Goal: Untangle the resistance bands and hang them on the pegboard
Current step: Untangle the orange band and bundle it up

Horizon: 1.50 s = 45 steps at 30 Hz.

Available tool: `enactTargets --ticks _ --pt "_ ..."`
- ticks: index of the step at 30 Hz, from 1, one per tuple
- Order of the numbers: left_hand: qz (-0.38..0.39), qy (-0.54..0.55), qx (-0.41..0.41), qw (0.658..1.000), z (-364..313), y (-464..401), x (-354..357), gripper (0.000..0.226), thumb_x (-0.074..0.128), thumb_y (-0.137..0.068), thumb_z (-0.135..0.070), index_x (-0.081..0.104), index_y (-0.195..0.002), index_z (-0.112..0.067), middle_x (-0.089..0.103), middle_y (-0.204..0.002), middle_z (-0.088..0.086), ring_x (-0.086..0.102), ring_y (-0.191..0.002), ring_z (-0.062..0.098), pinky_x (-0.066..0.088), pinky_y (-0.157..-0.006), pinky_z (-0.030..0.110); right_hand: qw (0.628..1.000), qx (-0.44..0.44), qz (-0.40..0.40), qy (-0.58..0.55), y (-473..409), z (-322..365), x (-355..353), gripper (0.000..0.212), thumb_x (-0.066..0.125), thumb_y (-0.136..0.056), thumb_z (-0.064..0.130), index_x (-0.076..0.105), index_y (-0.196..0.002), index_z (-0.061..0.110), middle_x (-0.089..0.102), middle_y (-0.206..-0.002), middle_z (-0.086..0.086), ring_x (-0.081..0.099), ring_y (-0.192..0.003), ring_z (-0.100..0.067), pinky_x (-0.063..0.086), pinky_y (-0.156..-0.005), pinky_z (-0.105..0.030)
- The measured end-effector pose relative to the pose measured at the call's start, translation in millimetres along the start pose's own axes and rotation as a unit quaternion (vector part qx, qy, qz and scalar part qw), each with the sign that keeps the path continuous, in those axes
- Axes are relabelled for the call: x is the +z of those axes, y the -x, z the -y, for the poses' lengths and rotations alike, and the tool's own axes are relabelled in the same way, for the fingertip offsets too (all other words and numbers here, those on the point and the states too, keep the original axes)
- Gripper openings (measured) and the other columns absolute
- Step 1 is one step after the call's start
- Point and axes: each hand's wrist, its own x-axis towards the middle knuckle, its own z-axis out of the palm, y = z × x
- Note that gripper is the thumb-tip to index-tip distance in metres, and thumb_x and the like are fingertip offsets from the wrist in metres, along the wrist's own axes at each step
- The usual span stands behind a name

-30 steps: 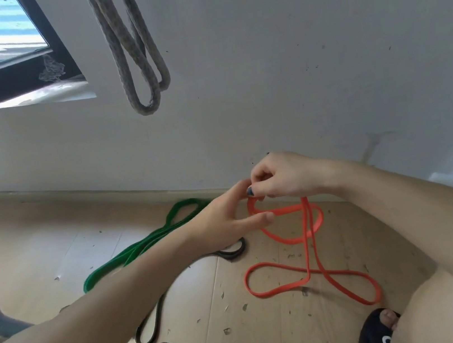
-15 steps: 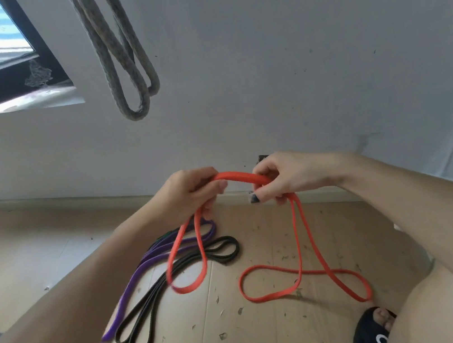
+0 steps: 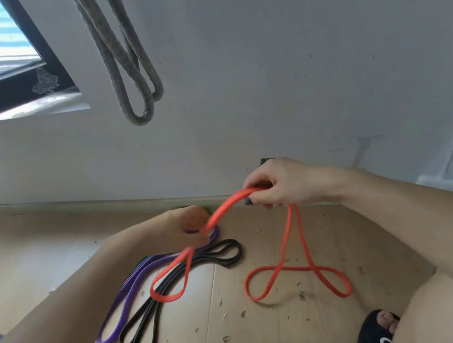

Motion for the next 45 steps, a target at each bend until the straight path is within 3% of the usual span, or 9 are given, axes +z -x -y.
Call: enactTargets --ticks 2,8,19,24,27,32,34,41,45 --pt "-0.018 0.083 0.064 0.994 -14.6 1.3 5.8 0.050 0.078 -0.084 -0.043 0.057 -0.128 -0.032 0.068 -0.122 -0.014 0.063 -0.119 0.006 0.050 -0.104 0.030 1.000 -0.019 0.014 0.018 -2.3 9.3 9.8 0.019 0.063 -0.098 0.023 0.070 -0.081 0.019 0.064 -0.063 0.007 0.055 -0.058 -0.006 0.040 -0.058 -0.023" --pt "-0.099 0.074 0.143 0.982 -48.6 4.7 9.1 0.007 0.071 -0.097 -0.027 0.066 -0.096 -0.021 0.070 -0.073 -0.018 0.062 -0.065 -0.005 0.044 -0.066 0.012 1.000 -0.007 0.023 -0.003 0.2 14.4 19.1 0.023 0.065 -0.093 0.015 0.069 -0.072 0.026 0.068 -0.065 0.006 0.064 -0.057 -0.005 0.048 -0.057 -0.019" --pt "-0.210 0.046 0.124 0.969 -38.7 10.8 -20.8 0.014 0.059 -0.104 -0.020 0.066 -0.093 -0.015 0.070 -0.067 -0.001 0.064 -0.060 0.005 0.043 -0.060 0.010 0.997 0.078 0.017 0.005 4.1 -22.0 -3.4 0.016 0.074 -0.080 0.027 0.075 -0.084 0.012 0.076 -0.082 -0.008 0.072 -0.078 -0.021 0.059 -0.085 -0.044" --pt "-0.104 -0.063 0.059 0.991 -11.2 11.6 -25.6 0.018 0.059 -0.103 -0.027 0.059 -0.085 -0.031 0.068 -0.071 -0.003 0.063 -0.063 0.005 0.046 -0.062 0.013 0.997 0.036 -0.041 -0.060 3.8 -13.4 -15.1 0.007 0.077 -0.086 0.024 0.074 -0.082 0.019 0.074 -0.072 -0.001 0.070 -0.070 -0.015 0.057 -0.076 -0.034" --pt "-0.049 -0.090 0.040 0.994 -11.1 6.0 -13.4 0.011 0.062 -0.099 -0.033 0.060 -0.090 -0.027 0.070 -0.081 -0.003 0.066 -0.075 0.014 0.053 -0.075 0.031 0.994 -0.012 -0.046 -0.102 3.5 5.3 -12.5 0.012 0.078 -0.090 0.021 0.072 -0.081 0.015 0.064 -0.060 0.008 0.062 -0.059 -0.009 0.051 -0.060 -0.024" --pt "-0.135 0.044 0.144 0.979 -37.9 5.8 5.1 0.020 0.074 -0.094 -0.029 0.060 -0.103 -0.018 0.068 -0.082 -0.014 0.063 -0.073 0.004 0.049 -0.069 0.018 0.991 -0.024 -0.037 -0.128 -1.8 20.8 -3.7 0.019 0.075 -0.093 0.022 0.070 -0.081 0.008 0.054 -0.050 0.011 0.049 -0.047 -0.006 0.043 -0.050 -0.022" --pt "-0.147 0.085 0.147 0.975 -45.6 6.8 3.7 0.003 0.066 -0.099 -0.019 0.065 -0.097 -0.017 0.071 -0.074 -0.016 0.065 -0.067 0.001 0.050 -0.067 0.017 0.990 -0.024 -0.033 -0.136 -3.2 21.0 -2.3 0.017 0.075 -0.092 0.021 0.072 -0.084 0.007 0.057 -0.052 0.009 0.050 -0.048 -0.005 0.041 -0.050 -0.020" --pt "-0.146 0.027 0.092 0.985 -34.4 12.0 -18.6 0.029 0.063 -0.101 -0.024 0.058 -0.075 -0.013 0.063 -0.053 -0.005 0.062 -0.049 0.007 0.050 -0.057 0.021 0.998 0.046 0.001 0.041 3.2 -6.3 -14.5 0.014 0.074 -0.088 0.029 0.073 -0.078 0.020 0.071 -0.067 0.001 0.062 -0.061 -0.009 0.049 -0.065 -0.033" --pt "-0.112 0.014 0.068 0.991 -31.8 11.8 -17.0 0.030 0.062 -0.102 -0.028 0.058 -0.074 -0.018 0.062 -0.057 -0.001 0.060 -0.046 0.009 0.051 -0.054 0.021 0.998 0.036 -0.024 -0.049 9.1 -3.6 -26.0 0.014 0.070 -0.094 0.023 0.075 -0.088 0.012 0.069 -0.062 -0.001 0.067 -0.062 -0.015 0.056 -0.069 -0.031"
